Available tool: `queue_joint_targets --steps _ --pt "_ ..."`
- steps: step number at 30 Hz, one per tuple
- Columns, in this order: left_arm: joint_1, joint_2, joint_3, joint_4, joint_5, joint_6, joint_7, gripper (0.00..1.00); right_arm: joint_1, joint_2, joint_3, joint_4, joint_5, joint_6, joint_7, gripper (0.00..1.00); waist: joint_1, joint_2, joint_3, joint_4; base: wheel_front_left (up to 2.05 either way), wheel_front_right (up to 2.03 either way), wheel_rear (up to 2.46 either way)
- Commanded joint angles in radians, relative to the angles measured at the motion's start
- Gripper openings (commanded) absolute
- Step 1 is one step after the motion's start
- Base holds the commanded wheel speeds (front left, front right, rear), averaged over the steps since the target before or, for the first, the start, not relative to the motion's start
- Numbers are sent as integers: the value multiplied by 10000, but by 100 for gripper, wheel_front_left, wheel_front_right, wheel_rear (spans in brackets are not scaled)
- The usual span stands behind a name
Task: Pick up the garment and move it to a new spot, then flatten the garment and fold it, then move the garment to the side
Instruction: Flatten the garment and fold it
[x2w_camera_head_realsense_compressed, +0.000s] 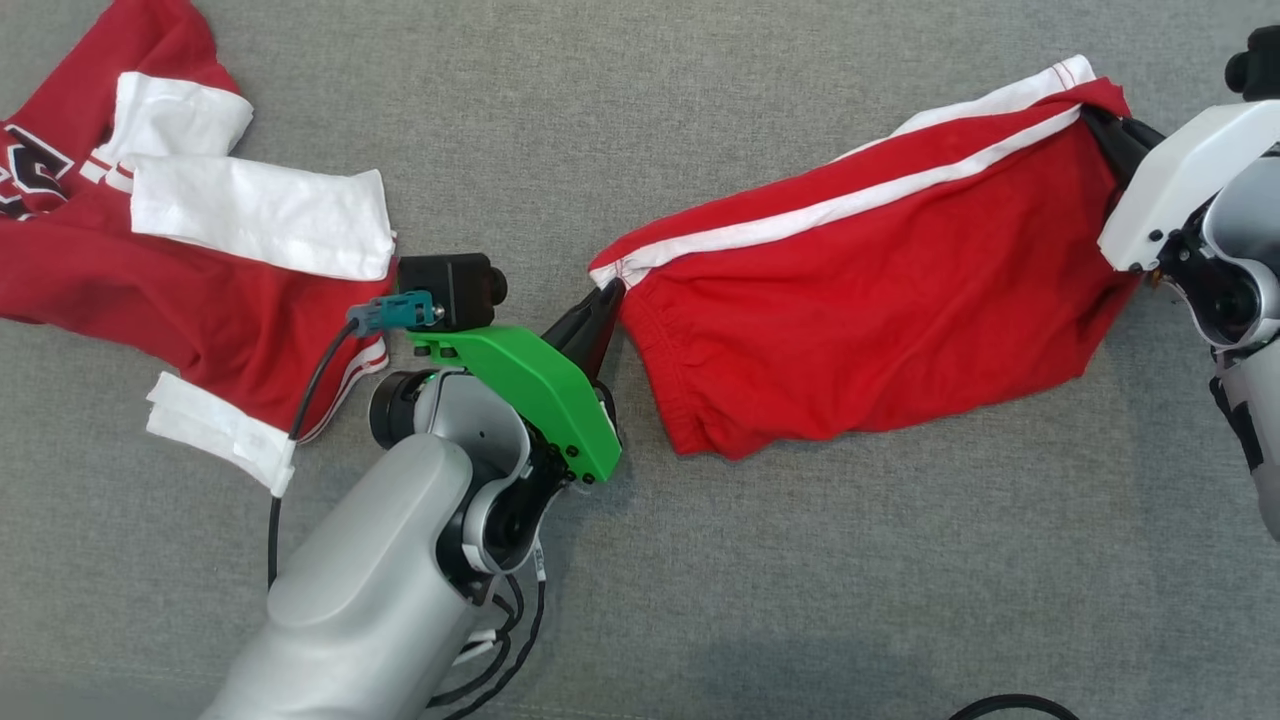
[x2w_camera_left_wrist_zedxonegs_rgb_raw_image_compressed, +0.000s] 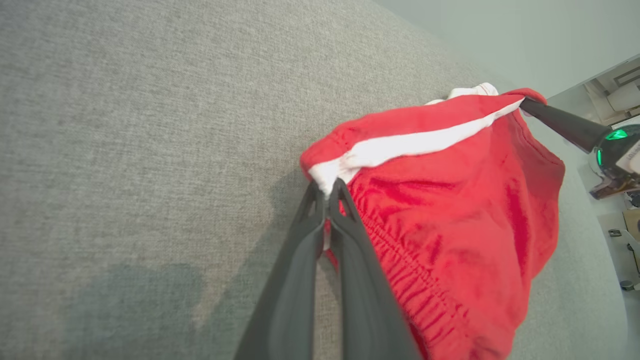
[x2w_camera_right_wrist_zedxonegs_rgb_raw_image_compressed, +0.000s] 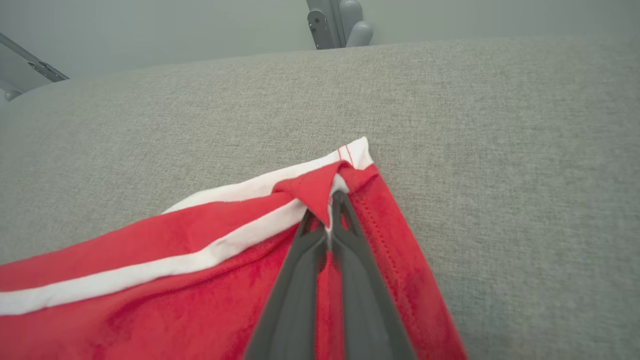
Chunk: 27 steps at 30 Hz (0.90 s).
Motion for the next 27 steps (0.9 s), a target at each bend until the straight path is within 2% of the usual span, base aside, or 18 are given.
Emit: queue_joint_targets --steps 1,2,3,5,7,8,9,15,20,22,24,27 --pt "-162 -29 -24 94 -28 -53 -64 0 -108 3 109 70 14 -12 -196 16 0 0 -27 -40 0 0 0" --pt "-165 -48 -36 129 -22 -60 -69 0 -116 22 149 92 45 -14 -302 72 0 0 -44 -59 0 0 0" --pt "-168 -71 -44 163 -15 -59 -99 0 -122 26 173 139 38 -12 -426 100 0 0 -66 -82 0 0 0" --pt "-127 -99 -42 210 -25 -60 -138 11 -151 58 244 131 34 -14 -735 100 0 0 -134 -153 0 0 0" --pt "-14 -45 -39 196 -38 -76 -178 33 -135 90 363 68 105 -12 -982 100 0 0 -219 -251 0 0 0" --pt "41 13 -15 147 -1 -58 -253 62 -111 47 466 -16 87 -12 -1116 100 0 0 -261 -302 0 0 0" --pt "94 82 -13 86 78 -25 -314 100 -43 -12 572 -136 75 -12 -1281 100 0 0 -323 -343 0 0 0" --pt "655 658 -91 -572 677 235 -993 100 769 -394 952 -1069 -142 -14 -2847 100 0 0 -902 -677 0 0 0" --pt "1330 1415 -218 -1468 1855 652 -2197 100 1654 -659 911 -1451 -1185 -14 -4147 100 0 0 -1391 -1023 0 0 0" --pt "1730 1574 -215 -1743 2287 975 -2855 100 1999 -664 644 -1448 -1786 -14 -4609 100 0 0 -1504 -1081 0 0 0" --pt "2023 1739 -247 -2025 2654 1175 -3362 100 2375 -417 340 -1424 -2156 -14 -4819 100 0 0 -1549 -1079 0 0 0" --pt "2433 1917 -244 -2268 3111 1341 -3731 100 2685 -271 -15 -1364 -2463 -14 -4526 100 0 0 -1431 -925 0 0 0"
